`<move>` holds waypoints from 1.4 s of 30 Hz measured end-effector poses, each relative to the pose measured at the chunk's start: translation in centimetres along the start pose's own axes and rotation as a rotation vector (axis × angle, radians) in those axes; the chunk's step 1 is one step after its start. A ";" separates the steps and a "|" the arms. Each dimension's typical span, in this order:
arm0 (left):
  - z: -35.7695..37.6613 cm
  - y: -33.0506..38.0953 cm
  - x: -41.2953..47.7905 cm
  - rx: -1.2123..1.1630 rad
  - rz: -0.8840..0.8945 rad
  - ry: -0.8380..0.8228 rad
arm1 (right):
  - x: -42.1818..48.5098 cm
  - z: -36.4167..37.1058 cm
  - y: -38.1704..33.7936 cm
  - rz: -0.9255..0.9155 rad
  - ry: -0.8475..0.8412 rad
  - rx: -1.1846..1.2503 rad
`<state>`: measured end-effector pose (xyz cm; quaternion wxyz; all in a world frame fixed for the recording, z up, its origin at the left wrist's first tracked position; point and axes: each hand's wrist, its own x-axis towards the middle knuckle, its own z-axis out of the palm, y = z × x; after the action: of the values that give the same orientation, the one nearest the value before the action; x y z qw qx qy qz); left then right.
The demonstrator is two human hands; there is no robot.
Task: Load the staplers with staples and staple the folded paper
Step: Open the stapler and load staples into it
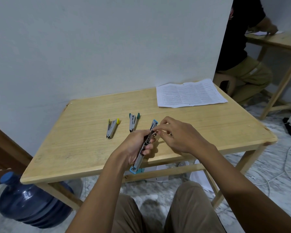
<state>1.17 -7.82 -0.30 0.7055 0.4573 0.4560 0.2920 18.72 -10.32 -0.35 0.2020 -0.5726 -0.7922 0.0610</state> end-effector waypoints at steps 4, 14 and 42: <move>0.1 0.0 0.0 -0.008 -0.007 0.021 | 0.2 0.2 -0.2 0.028 0.029 -0.004; 0.4 0.3 -0.2 0.019 0.051 0.101 | -0.9 2.3 -1.3 0.197 0.296 0.762; 1.1 0.2 -0.8 0.025 0.143 0.108 | -0.2 5.1 -3.4 0.128 0.374 0.435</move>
<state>1.79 -8.83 0.39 0.6514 0.4811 0.4630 0.3603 13.80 -10.96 -3.96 0.4582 -0.5658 -0.6720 0.1353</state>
